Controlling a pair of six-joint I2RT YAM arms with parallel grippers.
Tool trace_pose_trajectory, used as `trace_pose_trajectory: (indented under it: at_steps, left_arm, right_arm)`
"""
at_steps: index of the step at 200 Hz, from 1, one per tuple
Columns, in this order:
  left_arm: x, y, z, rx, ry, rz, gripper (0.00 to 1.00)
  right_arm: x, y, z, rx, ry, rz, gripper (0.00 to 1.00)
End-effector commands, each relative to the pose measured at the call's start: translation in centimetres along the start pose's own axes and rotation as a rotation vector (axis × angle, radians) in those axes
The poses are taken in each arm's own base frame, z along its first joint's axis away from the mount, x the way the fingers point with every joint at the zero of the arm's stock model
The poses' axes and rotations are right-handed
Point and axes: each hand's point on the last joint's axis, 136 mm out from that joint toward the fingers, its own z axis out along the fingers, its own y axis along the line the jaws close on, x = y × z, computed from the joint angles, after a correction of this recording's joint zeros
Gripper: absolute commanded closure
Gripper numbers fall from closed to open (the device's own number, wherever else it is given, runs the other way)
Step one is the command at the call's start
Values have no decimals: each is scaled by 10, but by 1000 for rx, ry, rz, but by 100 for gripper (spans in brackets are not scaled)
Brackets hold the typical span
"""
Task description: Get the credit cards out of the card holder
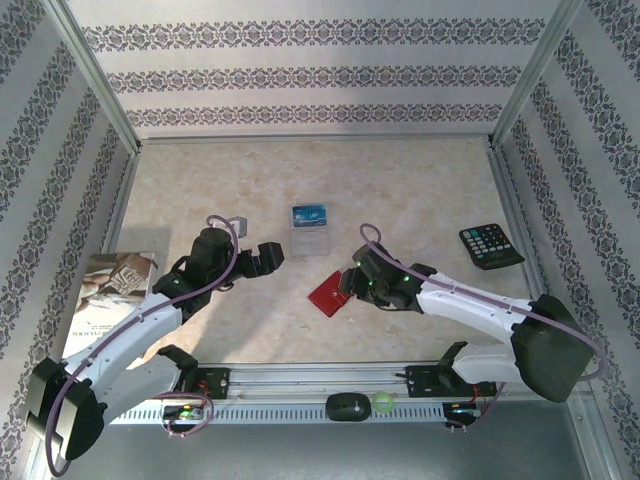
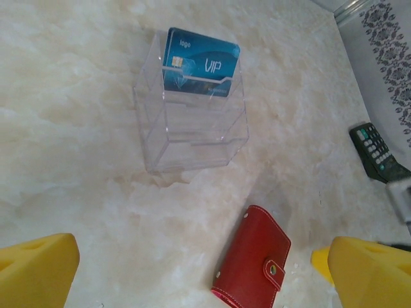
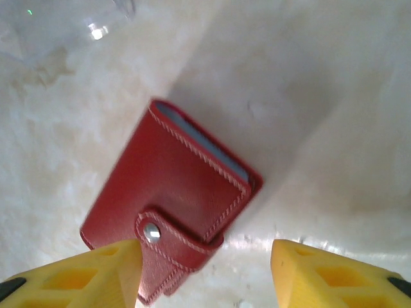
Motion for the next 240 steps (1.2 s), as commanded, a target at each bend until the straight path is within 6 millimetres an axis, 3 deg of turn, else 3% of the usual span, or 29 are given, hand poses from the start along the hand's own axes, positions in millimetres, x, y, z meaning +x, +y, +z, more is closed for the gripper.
trace_pose_trajectory:
  at_steps: [1,72,110,129,158,186,209,240]
  left_arm:
    - [-11,-4,-8,-1,-67,49,1]
    - [-17,-10,-18,30,-110,67,1]
    - [-17,-9,-19,21,-110,65,1]
    - [-17,-7,-18,15,-109,68,1]
    - [-18,-11,-19,22,-101,87,1]
    - [-15,-17,-16,50,-67,113,1]
    - [-8,-24,-12,108,-45,102,1]
    - [3,-40,-3,208,27,100,0]
  right_arm:
    - [3,-7,6,-1,-42,185,45]
    - [-17,7,26,-89,-84,248,48]
    - [-5,-12,35,-1,-67,292,51]
    - [-3,-9,42,-14,-49,284,51]
    - [2,-6,54,3,8,249,62]
    - [8,-7,62,1,52,197,84]
    - [-6,14,50,-83,36,84,100]
    - [-27,49,19,-207,24,-157,100]
